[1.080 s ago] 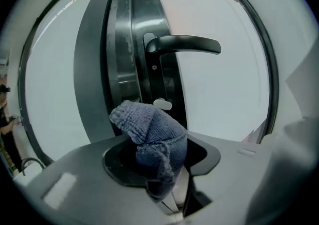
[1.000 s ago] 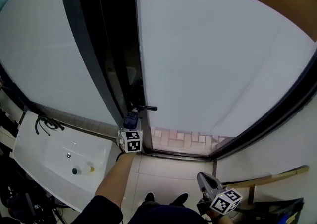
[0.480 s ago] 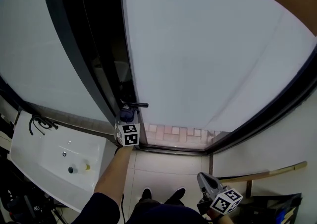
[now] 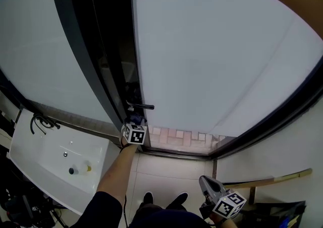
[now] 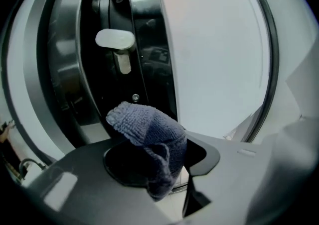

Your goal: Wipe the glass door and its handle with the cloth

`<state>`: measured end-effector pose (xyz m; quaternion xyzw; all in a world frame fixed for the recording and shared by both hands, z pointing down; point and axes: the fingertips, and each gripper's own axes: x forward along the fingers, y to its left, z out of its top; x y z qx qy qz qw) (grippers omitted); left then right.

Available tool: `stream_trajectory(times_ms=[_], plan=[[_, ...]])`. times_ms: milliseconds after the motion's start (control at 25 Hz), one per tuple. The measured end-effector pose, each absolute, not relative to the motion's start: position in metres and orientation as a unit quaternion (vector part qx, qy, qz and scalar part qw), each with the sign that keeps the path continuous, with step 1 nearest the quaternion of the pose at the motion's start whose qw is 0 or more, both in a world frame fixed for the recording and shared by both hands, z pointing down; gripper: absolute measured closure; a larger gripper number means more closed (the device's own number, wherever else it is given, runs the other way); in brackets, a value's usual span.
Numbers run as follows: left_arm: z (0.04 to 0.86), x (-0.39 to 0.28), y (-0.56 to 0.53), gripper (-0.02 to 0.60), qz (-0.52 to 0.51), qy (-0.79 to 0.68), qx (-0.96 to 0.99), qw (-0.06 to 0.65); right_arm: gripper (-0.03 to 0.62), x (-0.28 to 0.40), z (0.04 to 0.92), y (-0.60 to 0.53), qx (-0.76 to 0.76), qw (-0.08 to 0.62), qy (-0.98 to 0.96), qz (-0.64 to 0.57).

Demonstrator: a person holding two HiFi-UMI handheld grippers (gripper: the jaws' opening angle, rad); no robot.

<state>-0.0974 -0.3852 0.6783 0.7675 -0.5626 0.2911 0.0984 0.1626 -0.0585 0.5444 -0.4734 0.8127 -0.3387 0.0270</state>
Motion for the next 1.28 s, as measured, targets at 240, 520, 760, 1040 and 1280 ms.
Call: stream_trajectory(times_ms=[240,520,760,1040,1280], plan=[[0.652,-0.1,-0.367,0.416,0.251,-0.57,0.778,0.083,0.591,0.178,0.545,-0.052,-0.492,0.033,0.802,-0.338],[0.589,-0.109,-0.356,0.413,0.206,-0.582,0.786,0.029,0.591,0.165,0.549,-0.054,-0.481,0.034,0.807,-0.342],[0.593,-0.11,-0.374,0.413,0.191,-0.596,0.78,0.028,0.591,0.156,0.549,-0.056,-0.477,0.032,0.808,-0.343],[0.605,-0.106,-0.382,0.417,0.183,-0.616,0.766,0.028,0.591,0.164,0.557,-0.054,-0.485,0.025,0.801,-0.35],[0.621,-0.1,-0.381,0.419,0.226,-0.591,0.774,0.03,0.591,0.158,0.557,-0.057,-0.475,0.025,0.807,-0.351]])
